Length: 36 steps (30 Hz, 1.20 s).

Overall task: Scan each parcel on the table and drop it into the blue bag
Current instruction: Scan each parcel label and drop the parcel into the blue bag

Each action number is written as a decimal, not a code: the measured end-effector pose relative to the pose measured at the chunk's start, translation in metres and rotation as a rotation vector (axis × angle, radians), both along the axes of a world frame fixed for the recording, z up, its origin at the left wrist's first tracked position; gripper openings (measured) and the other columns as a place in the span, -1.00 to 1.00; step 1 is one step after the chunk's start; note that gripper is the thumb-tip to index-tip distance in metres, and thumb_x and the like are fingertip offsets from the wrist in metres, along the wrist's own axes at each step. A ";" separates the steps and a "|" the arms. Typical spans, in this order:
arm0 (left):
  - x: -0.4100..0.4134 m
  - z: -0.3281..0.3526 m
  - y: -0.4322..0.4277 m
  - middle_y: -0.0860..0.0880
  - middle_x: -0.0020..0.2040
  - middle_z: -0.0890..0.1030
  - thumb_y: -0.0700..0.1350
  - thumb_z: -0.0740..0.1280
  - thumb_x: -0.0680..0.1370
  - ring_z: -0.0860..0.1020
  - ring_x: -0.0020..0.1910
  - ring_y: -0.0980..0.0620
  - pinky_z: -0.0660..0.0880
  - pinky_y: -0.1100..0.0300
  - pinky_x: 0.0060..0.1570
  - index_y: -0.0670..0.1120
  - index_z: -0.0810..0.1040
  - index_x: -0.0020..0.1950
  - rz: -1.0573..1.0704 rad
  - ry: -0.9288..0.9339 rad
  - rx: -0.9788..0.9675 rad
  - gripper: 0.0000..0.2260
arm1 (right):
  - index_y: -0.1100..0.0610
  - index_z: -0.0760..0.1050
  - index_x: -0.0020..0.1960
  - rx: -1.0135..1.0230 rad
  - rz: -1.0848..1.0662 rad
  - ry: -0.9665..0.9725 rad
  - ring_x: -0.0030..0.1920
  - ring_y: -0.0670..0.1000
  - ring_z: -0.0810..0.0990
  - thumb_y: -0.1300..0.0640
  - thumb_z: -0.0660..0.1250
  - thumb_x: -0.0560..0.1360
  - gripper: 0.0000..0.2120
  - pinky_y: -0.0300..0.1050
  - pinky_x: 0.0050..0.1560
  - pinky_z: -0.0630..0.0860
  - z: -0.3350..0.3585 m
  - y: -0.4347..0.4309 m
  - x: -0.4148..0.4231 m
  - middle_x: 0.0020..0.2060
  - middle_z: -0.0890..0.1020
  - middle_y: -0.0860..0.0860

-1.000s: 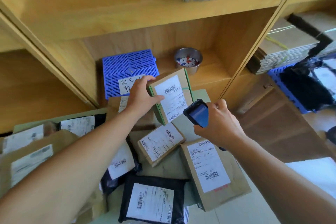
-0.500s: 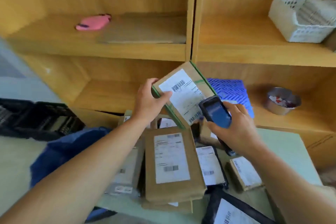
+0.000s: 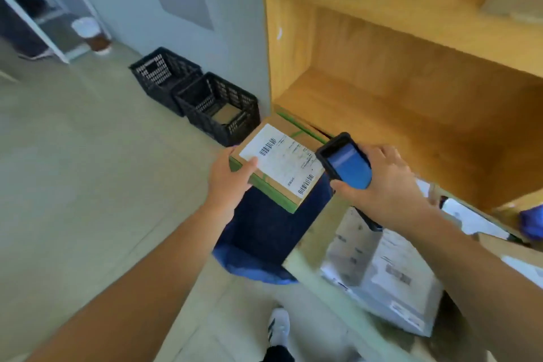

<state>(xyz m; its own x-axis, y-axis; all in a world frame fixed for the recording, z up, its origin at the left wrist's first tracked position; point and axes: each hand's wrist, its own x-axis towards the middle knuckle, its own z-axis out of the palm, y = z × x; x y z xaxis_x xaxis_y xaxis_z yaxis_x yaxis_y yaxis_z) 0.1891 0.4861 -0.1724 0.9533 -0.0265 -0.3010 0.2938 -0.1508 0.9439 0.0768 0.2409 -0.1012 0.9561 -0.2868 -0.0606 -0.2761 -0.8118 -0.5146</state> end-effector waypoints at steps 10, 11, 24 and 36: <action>-0.011 -0.159 0.075 0.01 -0.03 0.60 -0.10 0.42 0.58 0.62 0.02 -0.09 0.55 0.31 -0.45 0.01 0.51 0.09 0.053 0.231 0.284 -0.86 | 0.04 0.26 0.48 -0.032 0.045 0.280 0.28 0.01 0.36 -0.29 0.40 0.37 -0.20 -0.17 0.10 0.26 -0.075 0.047 0.041 0.31 0.33 0.00; -0.014 -0.176 0.076 -0.02 0.00 0.59 -0.11 0.41 0.59 0.61 0.05 -0.11 0.54 0.32 -0.46 -0.01 0.51 0.12 0.070 0.258 0.287 -0.85 | 0.04 0.27 0.47 -0.038 0.040 0.290 0.26 0.01 0.37 -0.29 0.40 0.37 -0.21 -0.17 0.10 0.26 -0.080 0.047 0.040 0.29 0.35 0.00; 0.039 -0.260 0.056 0.15 0.67 -0.26 0.49 0.37 0.24 0.25 0.60 -0.05 0.26 -0.15 0.53 0.54 -0.24 0.45 -0.017 0.491 0.051 -0.01 | 0.01 0.27 0.47 -0.095 -0.071 0.281 0.27 0.01 0.38 -0.26 0.41 0.40 -0.24 -0.20 0.09 0.24 -0.073 0.016 0.039 0.34 0.36 0.00; 0.029 -0.077 -0.057 -0.04 0.42 0.51 -0.01 0.35 0.63 0.50 0.40 -0.04 0.49 -0.12 0.35 0.10 0.50 0.43 -0.385 -0.102 0.395 -0.65 | 0.01 0.19 0.51 -0.008 -0.186 0.150 0.32 0.03 0.38 -0.32 0.37 0.38 -0.17 -0.13 0.13 0.31 0.005 -0.039 -0.045 0.37 0.29 -0.04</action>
